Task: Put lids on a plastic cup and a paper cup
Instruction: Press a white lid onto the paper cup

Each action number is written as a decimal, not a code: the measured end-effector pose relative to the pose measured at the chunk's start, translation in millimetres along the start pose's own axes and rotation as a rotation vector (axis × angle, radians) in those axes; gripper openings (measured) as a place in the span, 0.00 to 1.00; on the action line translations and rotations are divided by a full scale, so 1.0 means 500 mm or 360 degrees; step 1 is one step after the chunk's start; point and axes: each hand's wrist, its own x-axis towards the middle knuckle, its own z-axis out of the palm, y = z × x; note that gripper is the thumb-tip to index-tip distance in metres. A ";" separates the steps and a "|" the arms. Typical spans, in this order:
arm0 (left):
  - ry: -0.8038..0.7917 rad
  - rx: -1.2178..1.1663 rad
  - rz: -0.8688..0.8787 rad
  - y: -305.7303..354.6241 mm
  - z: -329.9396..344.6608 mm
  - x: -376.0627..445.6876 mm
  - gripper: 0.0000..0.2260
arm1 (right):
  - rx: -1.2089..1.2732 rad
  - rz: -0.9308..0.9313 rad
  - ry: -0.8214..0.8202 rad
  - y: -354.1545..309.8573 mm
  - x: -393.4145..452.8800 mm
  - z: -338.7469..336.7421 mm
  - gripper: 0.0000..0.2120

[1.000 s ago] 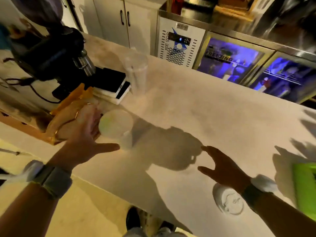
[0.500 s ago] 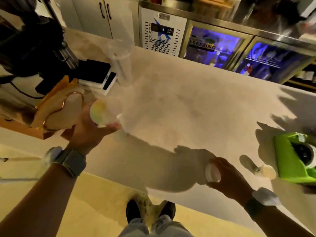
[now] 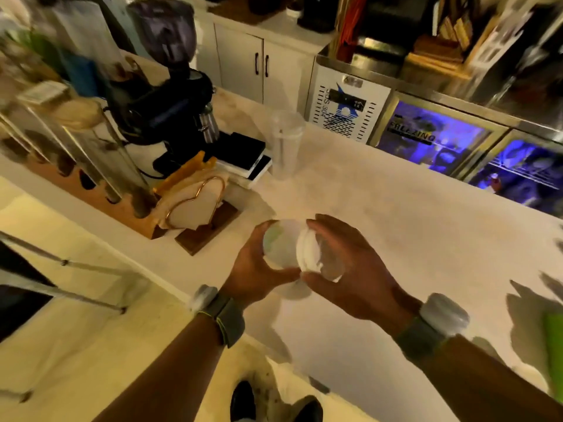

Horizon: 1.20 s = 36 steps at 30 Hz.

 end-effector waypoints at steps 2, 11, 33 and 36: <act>-0.0018 -0.0006 -0.0016 -0.003 0.002 -0.006 0.39 | -0.0081 -0.0030 -0.0173 -0.007 0.029 0.019 0.35; -0.0063 -0.0172 -0.0051 -0.006 0.008 -0.014 0.34 | -0.0359 -0.0246 -0.0343 -0.015 0.098 0.063 0.28; -0.0216 0.0042 0.0074 -0.022 -0.033 0.004 0.33 | 0.0709 0.0217 -0.0082 0.009 0.115 0.076 0.19; -0.0147 -0.0056 0.0036 -0.023 -0.047 0.038 0.36 | 0.1186 0.0493 0.0109 0.075 0.134 0.046 0.21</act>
